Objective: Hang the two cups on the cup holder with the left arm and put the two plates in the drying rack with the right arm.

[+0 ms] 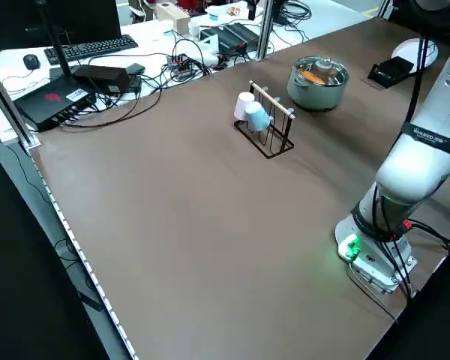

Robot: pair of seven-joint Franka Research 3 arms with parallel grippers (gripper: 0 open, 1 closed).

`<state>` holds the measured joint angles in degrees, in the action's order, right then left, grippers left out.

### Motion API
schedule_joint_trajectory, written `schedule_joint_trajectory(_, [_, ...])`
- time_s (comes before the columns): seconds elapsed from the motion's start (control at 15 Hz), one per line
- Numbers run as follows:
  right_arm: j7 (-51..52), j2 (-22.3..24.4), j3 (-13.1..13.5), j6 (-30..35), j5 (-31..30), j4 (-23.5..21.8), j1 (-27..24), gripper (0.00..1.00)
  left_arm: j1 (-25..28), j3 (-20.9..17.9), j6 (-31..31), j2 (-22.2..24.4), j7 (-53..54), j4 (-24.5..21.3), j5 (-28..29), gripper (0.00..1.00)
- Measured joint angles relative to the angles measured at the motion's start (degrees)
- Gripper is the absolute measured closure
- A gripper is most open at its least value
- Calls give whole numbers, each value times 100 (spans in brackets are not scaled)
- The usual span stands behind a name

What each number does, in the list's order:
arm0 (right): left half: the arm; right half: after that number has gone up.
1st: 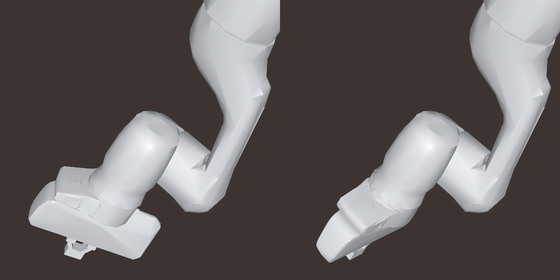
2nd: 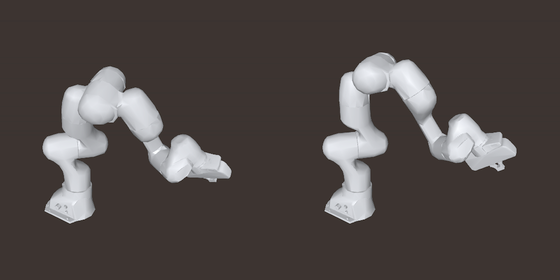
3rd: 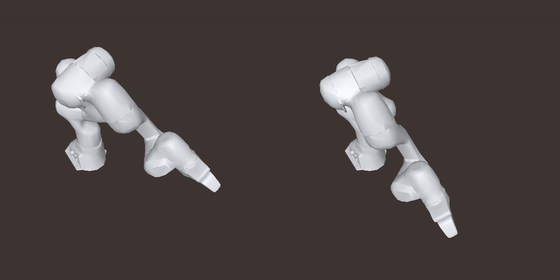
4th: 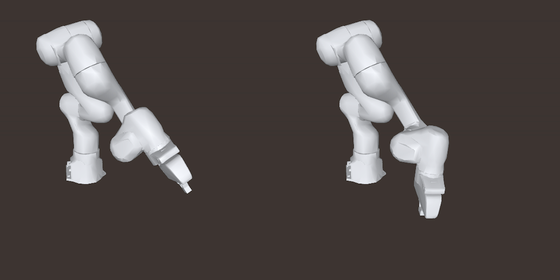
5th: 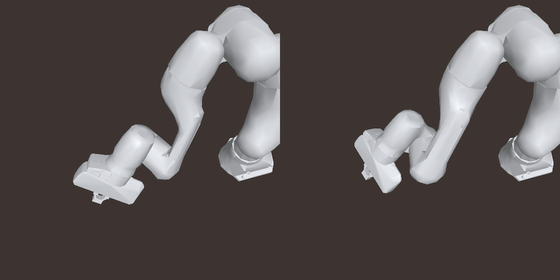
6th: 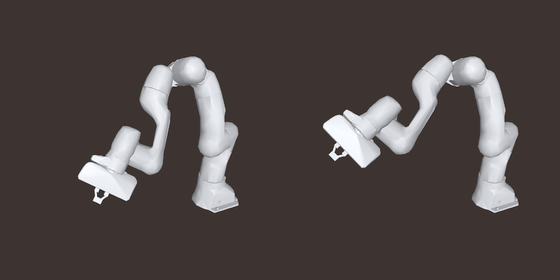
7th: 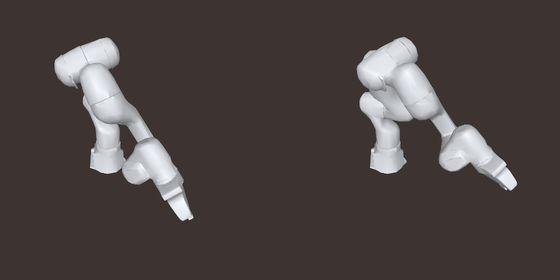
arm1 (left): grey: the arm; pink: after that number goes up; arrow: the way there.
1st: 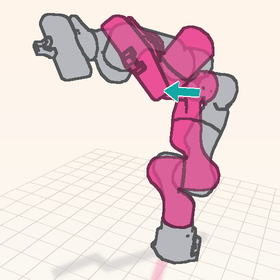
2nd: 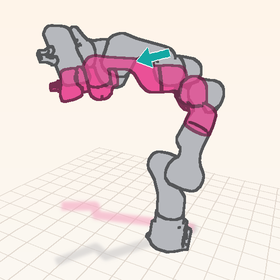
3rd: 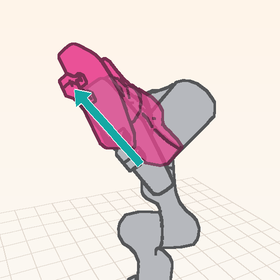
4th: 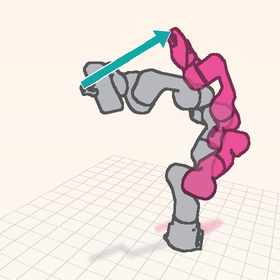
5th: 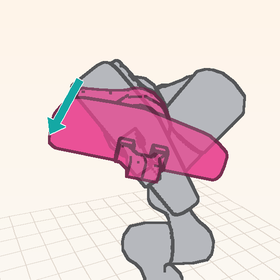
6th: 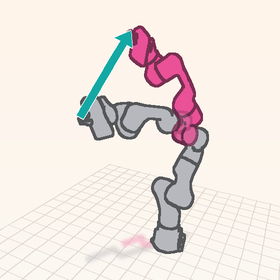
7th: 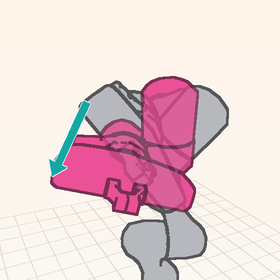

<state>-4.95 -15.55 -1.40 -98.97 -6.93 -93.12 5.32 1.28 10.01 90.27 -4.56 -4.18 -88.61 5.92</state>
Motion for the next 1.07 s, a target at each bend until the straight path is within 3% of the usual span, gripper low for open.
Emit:
schedule_joint_trajectory(0.33, [0,363,-50,67,66,77,48,35,0,0,0,0,0,0,0,0])
schedule_joint_trajectory(0.6, [3,556,-108,147,85,89,151,3,4,0,0,0,0,1,0,0])
schedule_joint_trajectory(0.67, [33,611,-115,203,86,90,164,0,4,0,0,0,0,1,0,0])
schedule_joint_trajectory(1.07, [75,954,-174,384,347,109,192,0,5,0,0,0,0,2,0,0])
